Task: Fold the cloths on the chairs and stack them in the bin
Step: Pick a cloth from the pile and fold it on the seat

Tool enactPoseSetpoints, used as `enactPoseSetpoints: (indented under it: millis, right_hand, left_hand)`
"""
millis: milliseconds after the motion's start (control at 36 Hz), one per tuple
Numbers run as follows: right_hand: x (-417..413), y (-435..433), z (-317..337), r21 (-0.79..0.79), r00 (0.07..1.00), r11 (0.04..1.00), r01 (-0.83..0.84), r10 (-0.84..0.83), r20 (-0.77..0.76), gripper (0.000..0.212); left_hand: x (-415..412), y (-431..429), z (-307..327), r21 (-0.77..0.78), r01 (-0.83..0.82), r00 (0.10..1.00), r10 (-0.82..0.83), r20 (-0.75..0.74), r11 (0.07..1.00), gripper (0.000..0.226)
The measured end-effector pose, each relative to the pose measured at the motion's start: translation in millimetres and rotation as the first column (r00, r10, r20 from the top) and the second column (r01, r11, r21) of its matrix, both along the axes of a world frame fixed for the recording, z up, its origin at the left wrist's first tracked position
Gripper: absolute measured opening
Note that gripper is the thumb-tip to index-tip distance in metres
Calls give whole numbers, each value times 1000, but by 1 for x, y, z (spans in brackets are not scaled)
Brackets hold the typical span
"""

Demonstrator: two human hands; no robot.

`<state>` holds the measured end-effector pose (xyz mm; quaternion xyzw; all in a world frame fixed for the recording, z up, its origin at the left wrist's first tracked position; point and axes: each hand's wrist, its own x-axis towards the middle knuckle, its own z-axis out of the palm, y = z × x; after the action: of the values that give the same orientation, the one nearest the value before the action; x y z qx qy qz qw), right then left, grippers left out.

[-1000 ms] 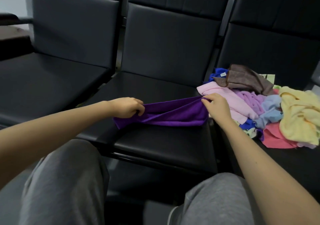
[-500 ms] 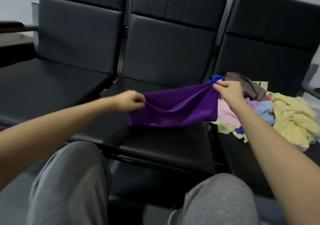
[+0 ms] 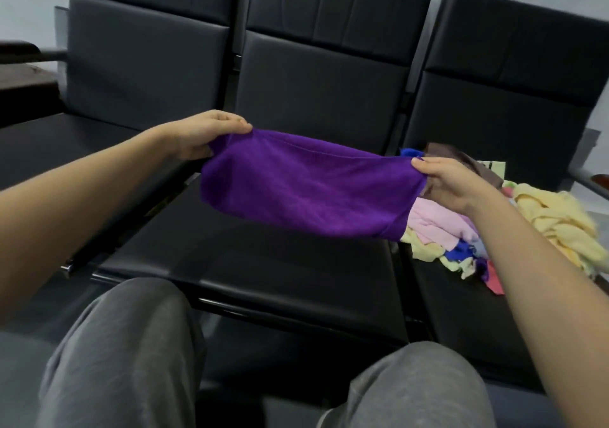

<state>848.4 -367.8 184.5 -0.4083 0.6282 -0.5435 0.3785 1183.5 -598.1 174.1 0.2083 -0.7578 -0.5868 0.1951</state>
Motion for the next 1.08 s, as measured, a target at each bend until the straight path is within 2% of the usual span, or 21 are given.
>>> enactPoseSetpoints:
  millis: [28, 56, 111, 167, 222, 250, 278, 306, 333, 389, 444, 472, 528, 583, 639, 694, 778, 833, 861, 1000, 1083]
  right_hand:
    - [0, 3, 0, 23, 996, 996, -87, 86, 41, 15]
    - [-2, 5, 0, 78, 982, 979, -188, 186, 37, 31]
    - [-4, 10, -3, 177, 938, 922, -345, 346, 28, 54]
    - [-8, 8, -7, 202, 926, 905, -375, 377, 33, 57]
    - [-8, -2, -14, 193, 954, 935, -297, 298, 27, 47]
    - [-8, -8, -19, 181, 974, 957, -227, 227, 20, 33]
    - [-7, -16, -26, 167, 991, 977, -131, 131, 13, 16]
    - [-4, -22, -33, 161, 999, 986, -46, 46, 5, 8]
    - [-1, -29, -44, 170, 1000, 985, 9, -6, -17, 11]
    - [6, -41, -66, 200, 987, 976, 89, -60, -150, 21]
    - [10, -50, -92, 187, 924, 960, 208, -130, -360, 36]
    - [15, -52, -105, 157, 883, 947, 280, -189, -430, 39]
    - [26, -50, -128, 85, 828, 908, 411, -332, -452, 36]
    - [39, -48, -145, 73, 778, 868, 490, -398, -487, 26]
    - [51, -46, -148, 137, 745, 851, 507, -353, -566, 26]
    - [62, -45, -147, 173, 713, 850, 498, -287, -640, 32]
    - [72, -42, -152, 284, 660, 816, 503, -151, -736, 56]
    - [73, -40, -156, 348, 687, 773, 531, -152, -710, 65]
    - [72, -39, -157, 354, 701, 760, 545, -180, -690, 66]
    - [63, -32, -152, 335, 645, 726, 601, -193, -740, 38]
    - [61, -28, -149, 330, 625, 690, 644, -225, -748, 33]
  left_hand:
    - [2, -2, -3, 33, 13, 1000, -14, 21, 999, 61]
    - [5, -3, -5, 54, 34, 998, -37, 47, 998, 62]
    - [8, -7, -10, 80, 68, 991, -76, 112, 995, 46]
    - [10, -9, -14, 114, 63, 981, -82, 177, 991, 27]
    - [7, -13, -19, 135, 36, 969, -68, 237, 990, 42]
    - [6, -17, -23, 137, 2, 962, -39, 269, 991, 53]
    - [3, -20, -27, 132, -37, 953, -5, 302, 991, 49]
    - [-2, -22, -33, 109, -76, 942, 35, 333, 991, 33]
    - [-7, -24, -39, 50, -112, 924, 85, 372, 993, 17]
    - [-16, -30, -52, -171, -127, 850, 196, 489, 977, 17]
    - [-26, -31, -65, -458, -52, 745, 340, 574, 887, 42]
    - [-32, -29, -72, -577, -33, 713, 424, 558, 816, 51]
    - [-44, -20, -84, -689, -25, 729, 485, 483, 725, 53]
    - [-57, -1, -95, -712, 8, 814, 410, 413, 702, 50]
    - [-69, 23, -110, -732, 77, 900, 268, 343, 677, 47]
    - [-82, 47, -127, -750, 151, 935, 154, 320, 644, 47]
    - [-94, 65, -151, -688, 335, 841, 124, 526, 644, 50]
    - [-95, 69, -159, -644, 410, 761, 147, 632, 646, 48]
    - [-94, 71, -160, -648, 408, 758, 157, 633, 643, 48]
    - [-90, 72, -161, -681, 377, 781, 180, 598, 628, 48]
    - [-90, 72, -162, -680, 376, 778, 184, 600, 629, 48]
